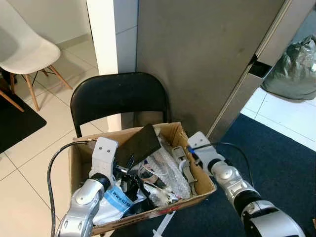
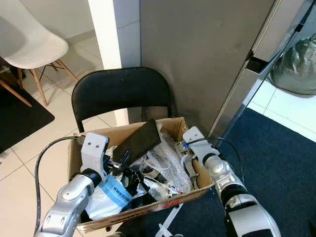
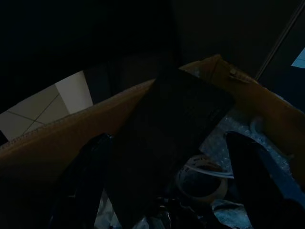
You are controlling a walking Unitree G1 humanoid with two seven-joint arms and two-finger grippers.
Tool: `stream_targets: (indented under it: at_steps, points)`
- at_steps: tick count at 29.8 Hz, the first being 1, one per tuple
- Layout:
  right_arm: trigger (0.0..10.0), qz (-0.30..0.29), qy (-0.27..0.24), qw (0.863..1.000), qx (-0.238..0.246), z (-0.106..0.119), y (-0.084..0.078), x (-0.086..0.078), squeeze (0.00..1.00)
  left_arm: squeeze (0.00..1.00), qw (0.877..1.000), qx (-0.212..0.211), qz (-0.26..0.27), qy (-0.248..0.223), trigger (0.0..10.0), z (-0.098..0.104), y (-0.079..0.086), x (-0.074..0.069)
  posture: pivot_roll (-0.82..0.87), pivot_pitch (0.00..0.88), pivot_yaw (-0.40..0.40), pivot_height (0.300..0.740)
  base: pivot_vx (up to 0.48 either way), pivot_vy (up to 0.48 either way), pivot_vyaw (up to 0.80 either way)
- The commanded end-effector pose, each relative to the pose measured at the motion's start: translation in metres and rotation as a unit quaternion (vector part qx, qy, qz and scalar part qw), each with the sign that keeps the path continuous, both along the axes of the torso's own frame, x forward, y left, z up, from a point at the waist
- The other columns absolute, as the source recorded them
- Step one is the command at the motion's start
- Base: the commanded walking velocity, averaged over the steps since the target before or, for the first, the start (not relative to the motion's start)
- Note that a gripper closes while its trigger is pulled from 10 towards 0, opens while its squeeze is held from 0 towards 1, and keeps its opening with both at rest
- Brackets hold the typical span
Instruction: Picking trash to rubbish bin
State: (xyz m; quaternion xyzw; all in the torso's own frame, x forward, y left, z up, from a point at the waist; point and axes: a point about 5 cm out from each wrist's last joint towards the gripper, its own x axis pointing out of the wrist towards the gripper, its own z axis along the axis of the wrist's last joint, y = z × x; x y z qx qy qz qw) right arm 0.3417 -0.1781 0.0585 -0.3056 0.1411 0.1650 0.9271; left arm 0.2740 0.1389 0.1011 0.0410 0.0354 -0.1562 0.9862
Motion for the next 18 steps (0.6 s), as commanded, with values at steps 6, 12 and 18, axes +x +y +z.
stream_targets:
  at_steps: [6, 12, 18]
  points:
    - [10.0, -0.105, -0.030, 0.965, 0.239, 0.018, -0.010, 0.008, 0.00, 0.00, 0.999, -0.021, 0.042, -0.010, 10.0, 0.004, 0.008, 0.001, 0.07, 0.114, -0.052, 0.740, 0.000, 0.000, 0.00]
    - [10.0, -0.215, -0.065, 0.899, 0.377, 0.027, -0.033, 0.009, 0.00, 0.00, 0.994, -0.041, 0.092, -0.041, 10.0, 0.014, 0.018, 0.002, 0.07, 0.104, -0.053, 0.740, 0.000, 0.000, 0.00]
    - [10.0, -0.199, -0.111, 0.886, 0.404, 0.030, -0.021, -0.004, 0.00, 0.00, 0.992, -0.054, 0.100, -0.052, 10.0, 0.017, 0.013, -0.003, 0.06, 0.086, -0.043, 0.740, 0.000, 0.000, 0.00]
